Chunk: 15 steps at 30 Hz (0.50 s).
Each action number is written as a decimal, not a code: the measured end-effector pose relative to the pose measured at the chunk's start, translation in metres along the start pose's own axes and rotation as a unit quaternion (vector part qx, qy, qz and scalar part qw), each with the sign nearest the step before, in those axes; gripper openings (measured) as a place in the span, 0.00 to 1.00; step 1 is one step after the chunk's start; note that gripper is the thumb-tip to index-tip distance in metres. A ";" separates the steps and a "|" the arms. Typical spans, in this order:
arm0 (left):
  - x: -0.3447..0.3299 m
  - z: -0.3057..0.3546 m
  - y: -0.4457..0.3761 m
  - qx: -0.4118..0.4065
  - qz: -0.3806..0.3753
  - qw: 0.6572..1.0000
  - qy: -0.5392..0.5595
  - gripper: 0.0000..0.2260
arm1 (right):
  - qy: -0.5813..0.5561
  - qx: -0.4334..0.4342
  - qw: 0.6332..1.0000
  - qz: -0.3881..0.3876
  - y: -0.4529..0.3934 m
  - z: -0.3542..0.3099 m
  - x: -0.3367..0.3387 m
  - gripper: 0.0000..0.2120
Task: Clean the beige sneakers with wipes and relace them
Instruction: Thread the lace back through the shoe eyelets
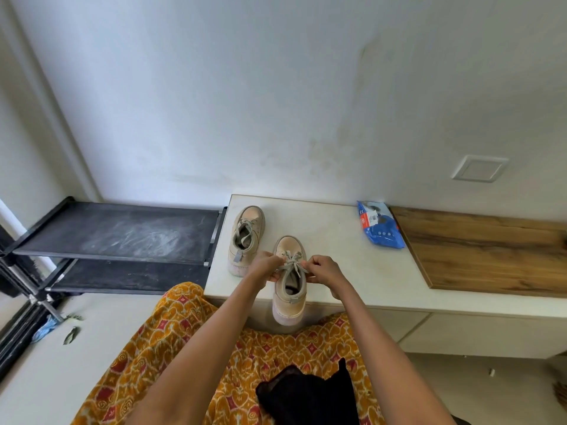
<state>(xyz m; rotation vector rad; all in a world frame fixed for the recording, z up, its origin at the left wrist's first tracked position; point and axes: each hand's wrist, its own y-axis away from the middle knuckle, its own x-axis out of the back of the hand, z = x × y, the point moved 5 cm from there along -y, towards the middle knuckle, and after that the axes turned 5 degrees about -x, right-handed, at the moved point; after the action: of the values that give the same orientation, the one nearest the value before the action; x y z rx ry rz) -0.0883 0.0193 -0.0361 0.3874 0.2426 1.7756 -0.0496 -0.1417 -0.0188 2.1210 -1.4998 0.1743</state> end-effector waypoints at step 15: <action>-0.001 -0.011 0.018 0.039 0.007 0.999 0.019 0.27 | -0.063 -0.091 0.993 0.046 0.012 0.018 -0.009 0.20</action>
<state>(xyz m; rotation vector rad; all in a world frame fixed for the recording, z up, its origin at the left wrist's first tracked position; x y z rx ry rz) -0.1082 0.0149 -0.0394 0.4119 0.3367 1.7916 -0.0672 -0.1453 -0.0337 1.9504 -1.6221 -0.0637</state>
